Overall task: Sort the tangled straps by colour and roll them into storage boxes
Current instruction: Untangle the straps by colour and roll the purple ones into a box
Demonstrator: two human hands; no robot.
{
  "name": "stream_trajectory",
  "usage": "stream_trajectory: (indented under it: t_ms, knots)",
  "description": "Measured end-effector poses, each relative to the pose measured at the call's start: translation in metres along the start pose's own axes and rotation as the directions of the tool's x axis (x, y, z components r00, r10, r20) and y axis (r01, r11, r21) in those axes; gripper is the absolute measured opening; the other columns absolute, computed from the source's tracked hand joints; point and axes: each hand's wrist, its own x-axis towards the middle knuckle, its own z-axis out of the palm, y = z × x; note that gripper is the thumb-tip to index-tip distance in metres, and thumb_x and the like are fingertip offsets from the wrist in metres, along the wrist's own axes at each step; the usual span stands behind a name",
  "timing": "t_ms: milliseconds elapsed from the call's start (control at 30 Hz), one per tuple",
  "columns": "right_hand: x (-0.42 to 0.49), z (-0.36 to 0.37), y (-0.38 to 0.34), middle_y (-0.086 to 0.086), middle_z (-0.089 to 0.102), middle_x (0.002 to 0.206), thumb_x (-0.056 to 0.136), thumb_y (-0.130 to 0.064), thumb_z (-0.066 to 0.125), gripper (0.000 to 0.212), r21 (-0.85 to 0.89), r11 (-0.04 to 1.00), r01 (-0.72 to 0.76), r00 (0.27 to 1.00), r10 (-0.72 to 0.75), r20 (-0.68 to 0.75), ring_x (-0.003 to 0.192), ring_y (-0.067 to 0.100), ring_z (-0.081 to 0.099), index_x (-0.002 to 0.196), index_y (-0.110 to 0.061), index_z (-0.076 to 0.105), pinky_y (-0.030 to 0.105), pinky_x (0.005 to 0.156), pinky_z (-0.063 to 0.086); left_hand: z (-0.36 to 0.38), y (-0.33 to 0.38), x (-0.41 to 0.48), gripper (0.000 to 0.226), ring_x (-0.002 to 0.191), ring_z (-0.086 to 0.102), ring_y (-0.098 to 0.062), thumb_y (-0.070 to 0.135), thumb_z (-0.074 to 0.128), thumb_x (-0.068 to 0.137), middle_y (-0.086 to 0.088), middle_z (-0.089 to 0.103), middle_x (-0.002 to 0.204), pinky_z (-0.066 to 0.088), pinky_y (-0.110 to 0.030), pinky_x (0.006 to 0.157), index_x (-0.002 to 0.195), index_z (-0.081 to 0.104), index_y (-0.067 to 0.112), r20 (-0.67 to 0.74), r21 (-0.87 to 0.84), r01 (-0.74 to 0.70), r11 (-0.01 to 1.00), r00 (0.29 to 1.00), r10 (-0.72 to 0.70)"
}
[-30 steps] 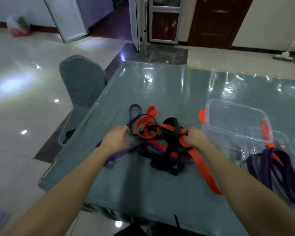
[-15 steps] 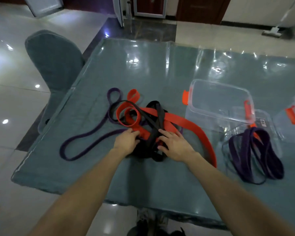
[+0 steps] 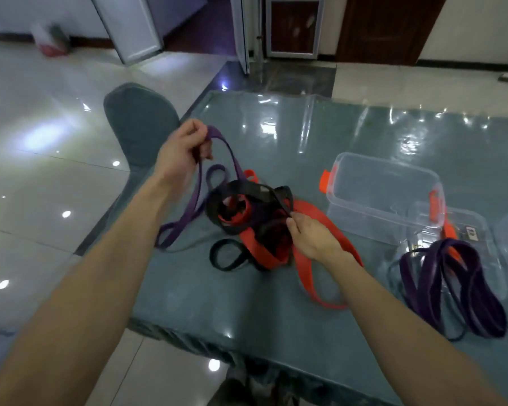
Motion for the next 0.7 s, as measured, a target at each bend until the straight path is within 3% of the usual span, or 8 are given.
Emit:
stream_trajectory:
  t_ms: [100, 200, 267, 333, 433, 567, 633, 700]
  knots:
    - [0.004, -0.026, -0.013, 0.021, 0.06, 0.145, 0.105, -0.008, 0.047, 0.04, -0.009, 0.999, -0.033, 0.987, 0.031, -0.159, 0.135, 0.041, 0.056, 0.143, -0.003, 0.059, 0.049, 0.114, 0.042, -0.006, 0.063, 0.018, 0.029, 0.062, 0.037, -0.016, 0.003, 0.045, 0.109, 0.002, 0.043, 0.064, 0.037, -0.032, 0.068, 0.083, 0.049, 0.016, 0.053, 0.014, -0.048, 0.999, 0.997, 0.047]
    - [0.009, -0.057, -0.059, 0.011, 0.06, 0.151, 0.108, -0.021, 0.055, 0.043, 0.246, 0.961, 0.126, 0.938, -0.035, -0.345, 0.141, 0.029, 0.055, 0.149, -0.011, 0.056, 0.043, 0.12, 0.04, 0.001, 0.106, 0.031, 0.031, 0.059, 0.035, -0.015, 0.003, 0.041, 0.111, 0.002, 0.038, 0.064, 0.036, -0.032, 0.067, 0.083, 0.045, 0.016, 0.102, -0.017, -0.074, 0.997, 0.992, 0.075]
    - [0.011, -0.072, -0.097, 0.0, 0.049, 0.164, 0.102, -0.056, 0.063, 0.073, 0.446, 0.869, 0.216, 0.95, -0.081, -0.302, 0.15, 0.015, 0.045, 0.162, -0.021, 0.043, 0.036, 0.123, 0.036, 0.007, 0.127, 0.034, 0.029, 0.06, 0.036, -0.016, 0.003, 0.041, 0.111, 0.001, 0.04, 0.065, 0.037, -0.031, 0.068, 0.086, 0.046, 0.015, 0.156, -0.084, -0.077, 0.993, 0.984, 0.09]
    - [0.014, -0.078, -0.135, -0.013, 0.033, 0.171, 0.079, -0.082, 0.073, 0.116, 0.576, 0.786, 0.225, 0.967, -0.108, -0.231, 0.151, 0.003, 0.034, 0.17, -0.03, 0.022, 0.028, 0.121, 0.03, 0.008, 0.144, 0.033, 0.026, 0.062, 0.038, -0.015, 0.004, 0.041, 0.11, 0.002, 0.048, 0.066, 0.038, -0.03, 0.068, 0.088, 0.049, 0.014, 0.235, -0.113, -0.082, 0.99, 0.966, 0.107]
    - [0.021, -0.063, -0.178, -0.019, 0.039, 0.16, 0.058, -0.073, 0.095, 0.141, 0.632, 0.745, 0.212, 0.974, -0.108, -0.199, 0.142, -0.002, 0.041, 0.168, -0.029, 0.019, 0.023, 0.116, 0.035, 0.002, 0.164, 0.025, 0.023, 0.066, 0.039, -0.015, 0.004, 0.04, 0.11, 0.004, 0.054, 0.067, 0.035, -0.031, 0.071, 0.09, 0.05, 0.013, 0.318, -0.203, -0.076, 0.976, 0.938, 0.139]
    - [0.033, -0.015, -0.211, -0.004, 0.072, 0.116, 0.08, -0.024, 0.097, 0.062, 0.699, 0.68, 0.221, 0.964, -0.046, -0.26, 0.108, 0.016, 0.071, 0.132, -0.016, 0.062, 0.019, 0.083, 0.055, -0.025, 0.171, 0.004, 0.02, 0.065, 0.039, -0.016, 0.007, 0.042, 0.108, -0.001, 0.048, 0.067, 0.036, -0.028, 0.068, 0.089, 0.049, 0.012, 0.299, -0.339, -0.049, 0.94, 0.941, 0.157]
    - [0.036, 0.006, -0.218, 0.01, 0.077, 0.115, 0.086, -0.012, 0.091, 0.046, 0.741, 0.653, 0.157, 0.978, 0.002, -0.209, 0.11, 0.026, 0.074, 0.126, -0.01, 0.069, 0.032, 0.089, 0.063, -0.056, 0.17, -0.007, 0.016, 0.065, 0.041, -0.017, 0.014, 0.049, 0.104, -0.003, 0.044, 0.068, 0.04, -0.028, 0.069, 0.088, 0.052, 0.013, 0.252, -0.425, -0.051, 0.904, 0.952, 0.172]
    - [0.037, 0.019, -0.222, 0.023, 0.077, 0.114, 0.093, -0.011, 0.084, 0.032, 0.643, 0.76, 0.094, 0.992, -0.017, -0.124, 0.111, 0.037, 0.074, 0.119, 0.002, 0.071, 0.047, 0.098, 0.06, -0.098, 0.169, -0.012, 0.015, 0.066, 0.044, -0.018, 0.02, 0.057, 0.099, -0.003, 0.045, 0.068, 0.042, -0.03, 0.072, 0.085, 0.059, 0.014, 0.159, -0.528, -0.081, 0.846, 0.968, 0.192]
